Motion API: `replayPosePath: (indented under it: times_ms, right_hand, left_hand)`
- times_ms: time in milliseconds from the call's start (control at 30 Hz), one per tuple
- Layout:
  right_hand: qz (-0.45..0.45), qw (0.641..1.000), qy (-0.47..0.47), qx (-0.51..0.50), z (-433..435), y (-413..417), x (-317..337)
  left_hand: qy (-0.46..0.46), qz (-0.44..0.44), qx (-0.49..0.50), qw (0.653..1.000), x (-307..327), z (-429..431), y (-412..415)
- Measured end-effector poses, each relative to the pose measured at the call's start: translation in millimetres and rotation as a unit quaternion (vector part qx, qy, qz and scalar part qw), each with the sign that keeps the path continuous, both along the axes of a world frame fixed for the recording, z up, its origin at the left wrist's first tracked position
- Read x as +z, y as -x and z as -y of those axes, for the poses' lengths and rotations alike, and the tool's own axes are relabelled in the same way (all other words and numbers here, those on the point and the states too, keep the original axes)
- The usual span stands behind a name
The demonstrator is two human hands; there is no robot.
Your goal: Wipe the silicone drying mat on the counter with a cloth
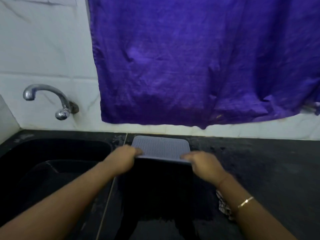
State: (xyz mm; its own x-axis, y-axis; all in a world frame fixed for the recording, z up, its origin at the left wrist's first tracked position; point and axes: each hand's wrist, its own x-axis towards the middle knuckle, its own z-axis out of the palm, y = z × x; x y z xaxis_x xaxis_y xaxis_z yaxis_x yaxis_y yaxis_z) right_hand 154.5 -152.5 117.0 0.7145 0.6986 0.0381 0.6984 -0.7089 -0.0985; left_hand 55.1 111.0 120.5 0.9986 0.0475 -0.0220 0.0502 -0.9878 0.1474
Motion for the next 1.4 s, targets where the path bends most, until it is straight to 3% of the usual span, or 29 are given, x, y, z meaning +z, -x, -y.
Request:
replayPosePath:
  times_ms: [167,300,433,867,1000,1133,1267,1400]
  right_hand:
    - [-0.156,0.987,0.044,0.022,15.3,44.5,-88.3]
    - [-0.232,0.972,0.014,0.031,28.2,64.7,-116.8]
    - [-0.253,0.967,-0.004,0.039,39.6,79.4,-127.9]
    - [-0.222,0.972,0.052,0.055,65.3,139.4,-132.9]
    - [-0.239,0.970,-0.020,0.031,73.4,153.9,-146.3]
    - [-0.247,0.968,-0.047,0.018,76.1,158.4,-159.5]
    - [-0.253,0.966,-0.034,0.024,77.2,160.3,-158.1]
    - [-0.189,0.981,-0.047,-0.019,71.7,162.3,-158.1]
  left_hand:
    - [0.078,-0.142,-0.036,0.986,-89.2,8.2,49.9]
    - [0.096,-0.131,-0.033,0.986,-118.1,21.3,86.1]
    - [0.089,-0.126,-0.005,0.988,-130.1,43.8,113.5]
    - [0.065,-0.124,0.020,0.990,-153.2,70.3,177.7]
    - [0.070,-0.089,-0.036,0.993,-159.0,67.4,192.7]
    - [0.020,-0.061,-0.052,0.997,-163.5,61.2,193.6]
    - [-0.017,-0.140,-0.064,0.988,-163.7,59.0,192.6]
    - [-0.038,-0.127,-0.075,0.988,-164.3,58.3,192.8]
